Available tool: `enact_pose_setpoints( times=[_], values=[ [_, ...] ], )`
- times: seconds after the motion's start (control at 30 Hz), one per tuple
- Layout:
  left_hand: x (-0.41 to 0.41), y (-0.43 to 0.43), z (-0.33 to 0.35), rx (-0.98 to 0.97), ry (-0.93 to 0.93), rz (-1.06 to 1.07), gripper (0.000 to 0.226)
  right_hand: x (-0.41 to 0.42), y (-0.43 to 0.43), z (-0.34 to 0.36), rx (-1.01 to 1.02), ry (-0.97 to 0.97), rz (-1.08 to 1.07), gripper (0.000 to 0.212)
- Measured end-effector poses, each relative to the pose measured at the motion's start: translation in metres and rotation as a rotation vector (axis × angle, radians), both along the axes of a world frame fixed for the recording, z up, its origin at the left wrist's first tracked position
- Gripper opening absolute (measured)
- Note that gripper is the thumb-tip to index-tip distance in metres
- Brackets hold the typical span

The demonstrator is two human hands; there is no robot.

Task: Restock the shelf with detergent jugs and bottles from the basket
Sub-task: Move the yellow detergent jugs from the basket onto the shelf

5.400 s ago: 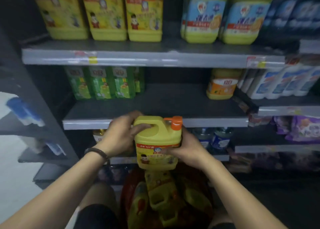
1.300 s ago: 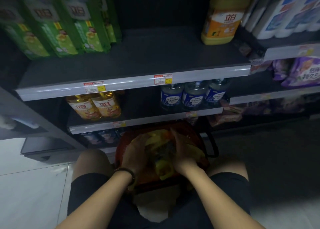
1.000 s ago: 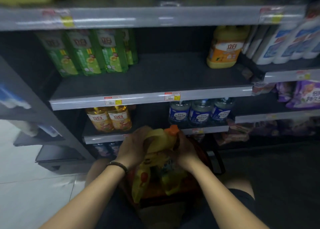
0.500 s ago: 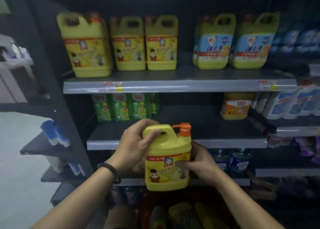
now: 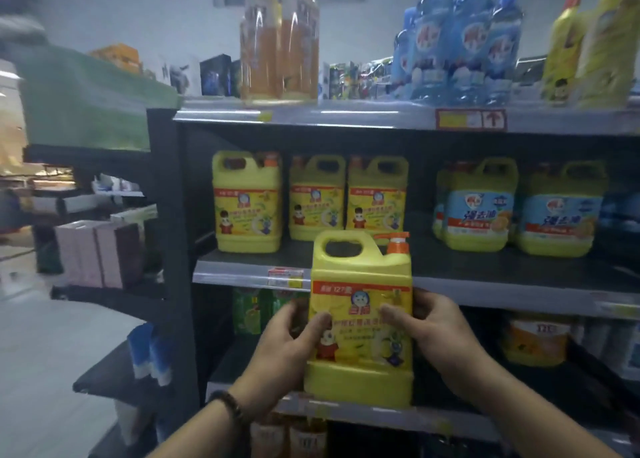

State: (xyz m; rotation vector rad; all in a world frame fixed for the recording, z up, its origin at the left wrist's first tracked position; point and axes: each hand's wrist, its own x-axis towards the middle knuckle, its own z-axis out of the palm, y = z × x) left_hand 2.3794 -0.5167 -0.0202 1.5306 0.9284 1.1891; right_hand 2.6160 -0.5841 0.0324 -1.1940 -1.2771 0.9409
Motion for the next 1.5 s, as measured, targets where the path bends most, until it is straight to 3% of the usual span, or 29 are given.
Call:
enact_pose_setpoints(
  times=[0.13,0.27,0.43,0.57,0.67,0.73,0.8,1.03,1.37,1.5],
  values=[
    [-0.009,0.035,0.045,0.058,-0.034,0.053,0.076,-0.016,0.033,0.046,0.031,-0.007,0.005,0.031],
    [-0.017,0.068,0.091,0.095,-0.028,0.129,0.077,-0.027,0.077,0.084,0.051,-0.023,-0.008,0.033],
    [-0.009,0.103,0.135,0.034,-0.137,0.132,0.028,-0.028,0.143,0.113,0.108,-0.001,0.016,0.035],
    [-0.005,0.133,0.151,0.215,0.089,0.243,0.014,-0.022,0.182,0.122,0.160,-0.092,0.056,0.031],
    [-0.003,0.154,0.146,0.310,0.301,0.332,0.019,-0.019,0.210,0.105,0.209,-0.103,0.066,0.037],
    [-0.002,0.165,0.134,0.396,0.515,0.417,0.019,-0.015,0.225,0.085,0.246,-0.198,0.019,0.042],
    [-0.002,0.175,0.121,0.470,0.607,0.484,0.022,-0.011,0.233,0.071,0.276,-0.324,-0.027,0.046],
    [0.010,0.192,0.111,0.468,0.697,0.628,0.023,-0.010,0.246,0.082,0.224,-0.598,-0.154,0.049],
    [0.005,0.181,0.116,0.496,0.761,0.563,0.020,-0.018,0.244,0.082,0.150,-0.664,-0.257,0.036],
    [0.004,0.154,0.109,0.620,0.708,0.566,0.024,-0.016,0.217,0.069,0.207,-0.617,-0.305,0.029]
  ],
)
